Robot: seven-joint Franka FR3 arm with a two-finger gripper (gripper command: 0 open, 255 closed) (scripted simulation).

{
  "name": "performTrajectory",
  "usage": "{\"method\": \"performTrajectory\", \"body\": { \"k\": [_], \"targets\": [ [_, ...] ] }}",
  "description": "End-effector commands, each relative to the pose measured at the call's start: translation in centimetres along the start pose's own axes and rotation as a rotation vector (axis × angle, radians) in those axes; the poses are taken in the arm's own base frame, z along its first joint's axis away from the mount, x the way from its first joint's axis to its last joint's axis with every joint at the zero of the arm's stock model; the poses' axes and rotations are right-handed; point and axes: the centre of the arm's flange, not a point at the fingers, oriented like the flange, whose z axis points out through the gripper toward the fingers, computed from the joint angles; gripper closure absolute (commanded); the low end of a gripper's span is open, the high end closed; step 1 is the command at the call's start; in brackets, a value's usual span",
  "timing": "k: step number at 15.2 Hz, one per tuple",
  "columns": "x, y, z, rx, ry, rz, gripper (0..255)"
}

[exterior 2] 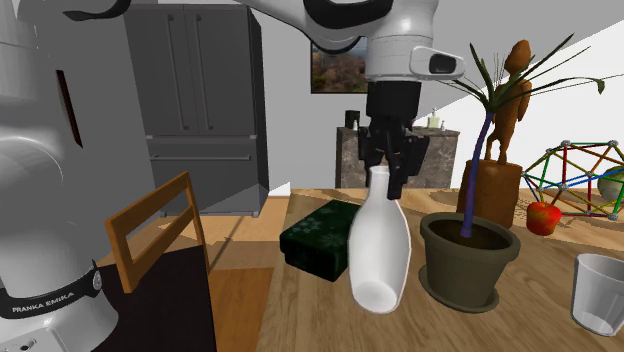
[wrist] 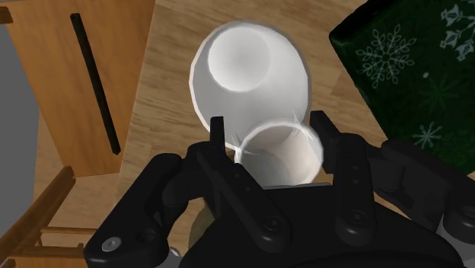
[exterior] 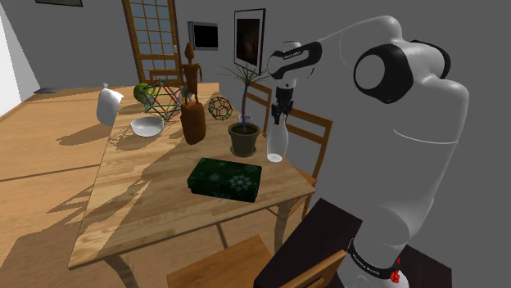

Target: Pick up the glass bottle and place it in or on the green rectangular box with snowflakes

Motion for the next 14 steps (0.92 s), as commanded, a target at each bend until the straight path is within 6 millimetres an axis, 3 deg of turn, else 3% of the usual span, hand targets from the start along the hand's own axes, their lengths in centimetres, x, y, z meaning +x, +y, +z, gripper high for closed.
{"method": "performTrajectory", "body": {
  "k": [1, 14],
  "targets": [
    [0.0, 0.0, -1.1, 0.0, 0.0, 0.0, 255],
    [-0.2, -0.1, -8.0, 0.0, 0.0, 0.0, 255]
  ]
}}
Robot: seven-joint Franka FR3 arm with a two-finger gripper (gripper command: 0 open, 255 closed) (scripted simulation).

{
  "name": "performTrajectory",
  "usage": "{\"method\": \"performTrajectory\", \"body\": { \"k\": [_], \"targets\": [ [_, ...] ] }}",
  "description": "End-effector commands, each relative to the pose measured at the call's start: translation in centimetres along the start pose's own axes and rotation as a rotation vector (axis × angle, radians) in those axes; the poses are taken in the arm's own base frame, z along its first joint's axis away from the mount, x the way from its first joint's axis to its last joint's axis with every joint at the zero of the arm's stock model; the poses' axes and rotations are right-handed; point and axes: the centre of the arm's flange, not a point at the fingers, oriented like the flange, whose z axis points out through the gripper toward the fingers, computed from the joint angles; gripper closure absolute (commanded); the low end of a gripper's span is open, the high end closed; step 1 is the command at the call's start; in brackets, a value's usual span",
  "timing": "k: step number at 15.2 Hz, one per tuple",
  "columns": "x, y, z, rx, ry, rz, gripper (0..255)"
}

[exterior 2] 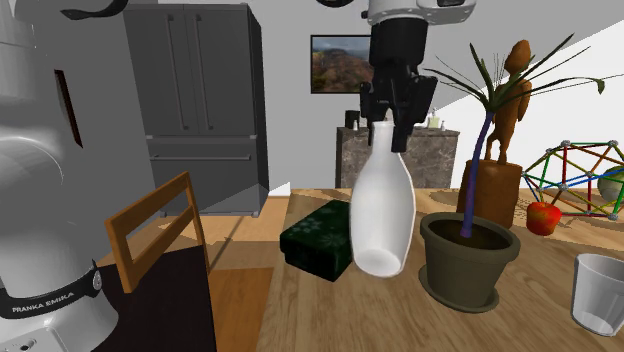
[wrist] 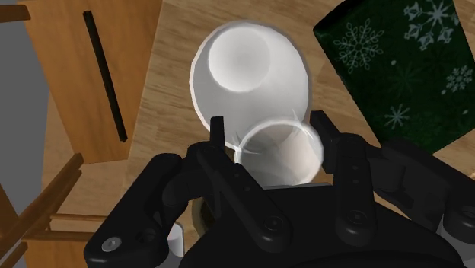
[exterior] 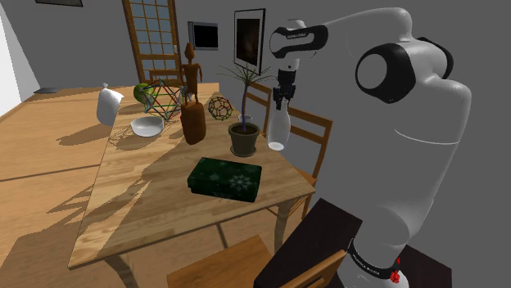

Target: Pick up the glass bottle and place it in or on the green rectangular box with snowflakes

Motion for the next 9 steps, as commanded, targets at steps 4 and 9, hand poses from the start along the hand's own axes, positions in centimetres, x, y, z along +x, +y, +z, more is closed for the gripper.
{"method": "performTrajectory", "body": {
  "k": [4, 9],
  "targets": [
    [-0.1, 0.0, -2.7, 0.0, 0.0, 0.0, 255],
    [0.8, -4.9, -4.5, 0.0, 0.0, 0.0, 255]
  ]
}}
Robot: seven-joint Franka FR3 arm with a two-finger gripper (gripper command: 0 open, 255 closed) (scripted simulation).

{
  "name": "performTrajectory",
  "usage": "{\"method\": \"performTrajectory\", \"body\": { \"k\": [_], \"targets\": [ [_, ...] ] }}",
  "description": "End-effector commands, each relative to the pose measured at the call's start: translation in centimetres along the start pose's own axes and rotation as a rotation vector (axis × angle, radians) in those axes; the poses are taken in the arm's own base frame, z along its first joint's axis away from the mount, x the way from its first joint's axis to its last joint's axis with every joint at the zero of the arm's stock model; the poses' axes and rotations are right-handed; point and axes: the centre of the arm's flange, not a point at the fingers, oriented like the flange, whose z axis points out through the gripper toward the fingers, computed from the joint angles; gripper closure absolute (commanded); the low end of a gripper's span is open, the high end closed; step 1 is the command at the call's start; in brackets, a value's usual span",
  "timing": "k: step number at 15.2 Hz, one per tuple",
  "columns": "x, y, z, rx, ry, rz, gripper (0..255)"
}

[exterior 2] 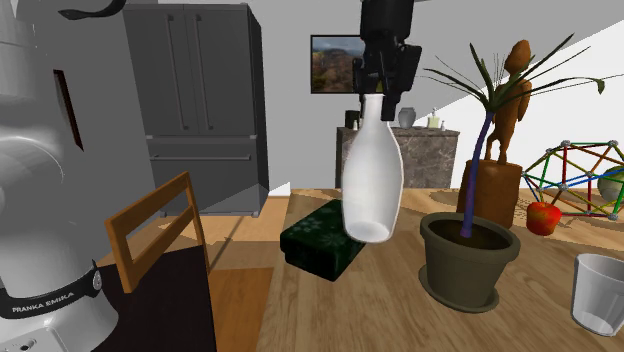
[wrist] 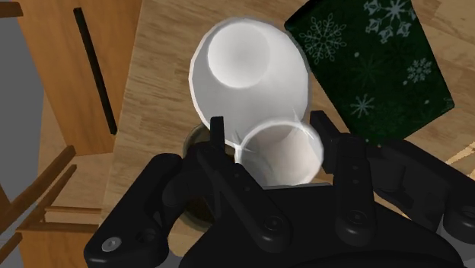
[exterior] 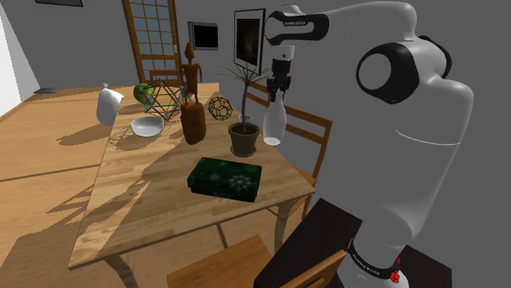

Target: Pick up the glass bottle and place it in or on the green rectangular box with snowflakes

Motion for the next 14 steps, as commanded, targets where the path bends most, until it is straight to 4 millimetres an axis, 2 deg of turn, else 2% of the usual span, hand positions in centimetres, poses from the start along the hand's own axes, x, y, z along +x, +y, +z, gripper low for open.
{"method": "performTrajectory", "body": {
  "k": [1, 14],
  "targets": [
    [0.5, -2.1, -0.7, 0.0, 0.0, 0.001, 255],
    [3.4, -18.2, -6.0, 0.0, 0.0, 0.001, 255]
  ]
}}
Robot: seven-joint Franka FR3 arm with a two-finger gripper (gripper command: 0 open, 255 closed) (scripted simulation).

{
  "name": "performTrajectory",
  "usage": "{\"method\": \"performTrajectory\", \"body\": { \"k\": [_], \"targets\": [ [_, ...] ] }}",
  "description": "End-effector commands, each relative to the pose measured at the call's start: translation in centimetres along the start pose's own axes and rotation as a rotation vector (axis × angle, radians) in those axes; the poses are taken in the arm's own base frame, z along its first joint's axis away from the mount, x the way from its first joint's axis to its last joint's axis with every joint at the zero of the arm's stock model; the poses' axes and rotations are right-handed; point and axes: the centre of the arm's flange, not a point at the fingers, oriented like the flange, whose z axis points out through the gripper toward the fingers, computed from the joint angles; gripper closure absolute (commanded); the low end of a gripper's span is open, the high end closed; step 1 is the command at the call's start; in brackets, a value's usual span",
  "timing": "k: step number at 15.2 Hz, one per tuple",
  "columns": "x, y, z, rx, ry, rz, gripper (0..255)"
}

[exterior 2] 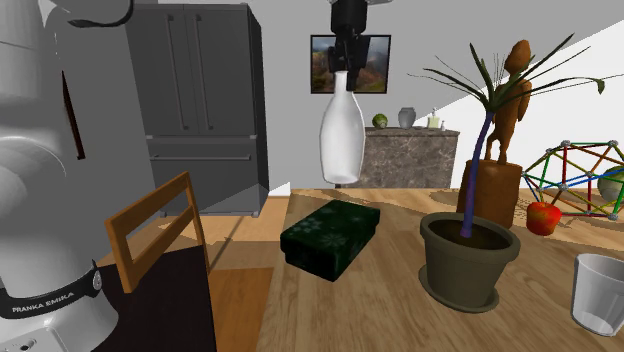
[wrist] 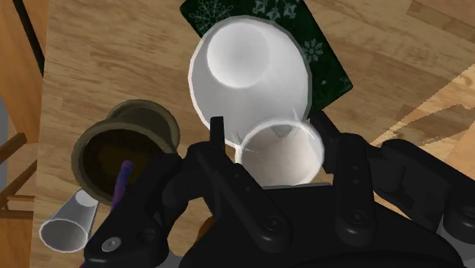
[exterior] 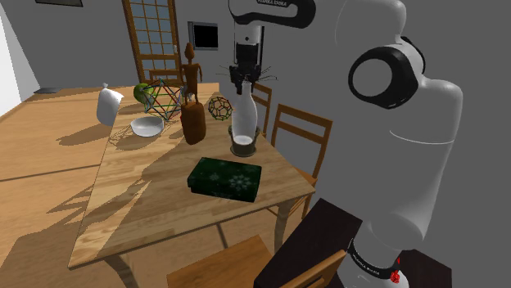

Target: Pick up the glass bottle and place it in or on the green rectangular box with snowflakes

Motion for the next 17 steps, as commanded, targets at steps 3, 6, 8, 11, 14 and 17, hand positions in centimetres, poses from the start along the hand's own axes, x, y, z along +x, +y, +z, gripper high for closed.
{"method": "performTrajectory", "body": {
  "k": [3, 6, 8, 11, 14, 17],
  "targets": [
    [1.0, -4.6, -2.2, 0.0, 0.0, 0.002, 255],
    [1.5, -7.6, -2.7, 0.0, 0.0, 0.002, 255],
    [1.6, -7.6, -1.6, 0.0, 0.0, 0.002, 255],
    [1.6, -7.6, 0.0, 0.0, 0.0, 0.002, 255],
    [1.6, -7.6, 1.5, 0.0, 0.0, 0.002, 255],
    [1.7, -7.5, 3.1, 0.0, 0.0, 0.002, 255]
  ]
}}
